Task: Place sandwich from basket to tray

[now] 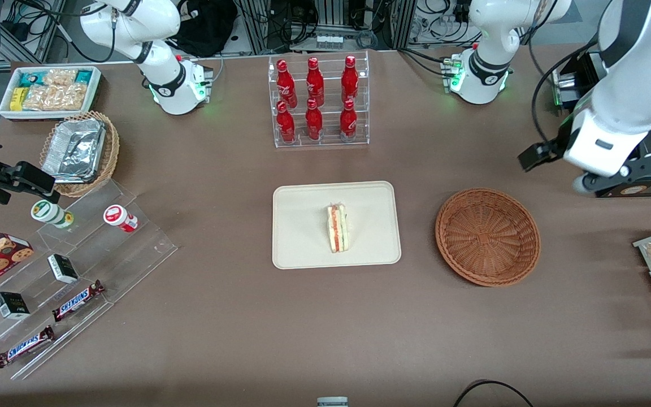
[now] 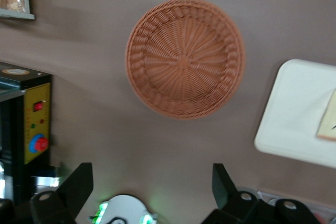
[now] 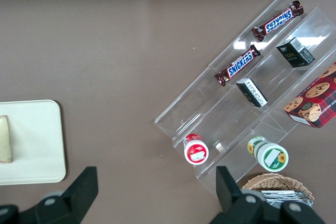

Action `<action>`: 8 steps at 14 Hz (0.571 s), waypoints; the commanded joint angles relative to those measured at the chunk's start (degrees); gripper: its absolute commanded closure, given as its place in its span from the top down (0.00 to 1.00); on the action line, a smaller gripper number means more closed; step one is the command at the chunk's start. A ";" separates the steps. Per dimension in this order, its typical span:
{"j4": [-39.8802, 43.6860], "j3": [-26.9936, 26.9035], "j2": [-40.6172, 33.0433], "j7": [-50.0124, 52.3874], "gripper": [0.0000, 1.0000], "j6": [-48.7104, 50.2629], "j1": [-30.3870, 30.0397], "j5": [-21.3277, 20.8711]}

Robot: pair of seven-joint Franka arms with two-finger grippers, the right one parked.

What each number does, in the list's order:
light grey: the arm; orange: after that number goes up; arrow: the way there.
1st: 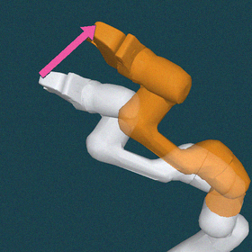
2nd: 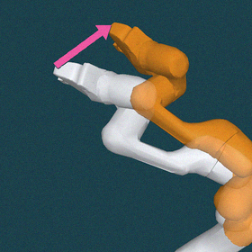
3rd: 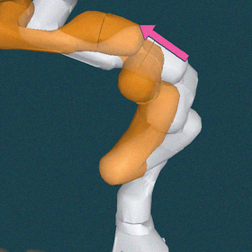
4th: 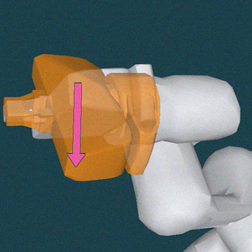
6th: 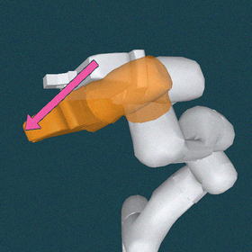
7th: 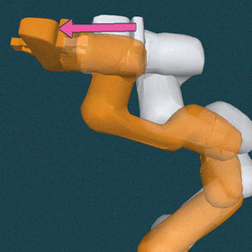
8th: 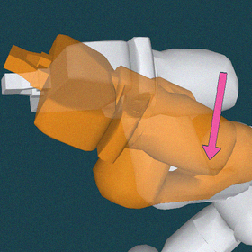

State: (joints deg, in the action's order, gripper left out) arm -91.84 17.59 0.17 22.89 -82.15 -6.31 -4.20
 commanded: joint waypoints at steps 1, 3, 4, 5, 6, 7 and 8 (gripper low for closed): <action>-5.62 0.43 -5.52 -8.52 1.00 -0.12 -4.13 1.04; -8.43 -0.53 -7.98 -16.44 1.00 0.41 -6.08 2.61; -9.83 -3.41 -8.78 -19.35 1.00 -0.02 -5.04 2.71; -9.76 -5.96 -8.87 -20.07 1.00 -0.11 -2.25 2.71; -8.98 -8.42 -8.27 -19.91 1.00 -0.29 -0.30 3.23; -6.79 -8.80 -6.61 -19.82 1.00 0.06 1.11 4.45; -4.16 -8.80 -4.42 -19.64 1.00 0.32 2.08 4.47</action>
State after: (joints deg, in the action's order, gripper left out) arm -99.12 9.88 -6.28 3.47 -82.14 -7.44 -0.68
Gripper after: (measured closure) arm 0.000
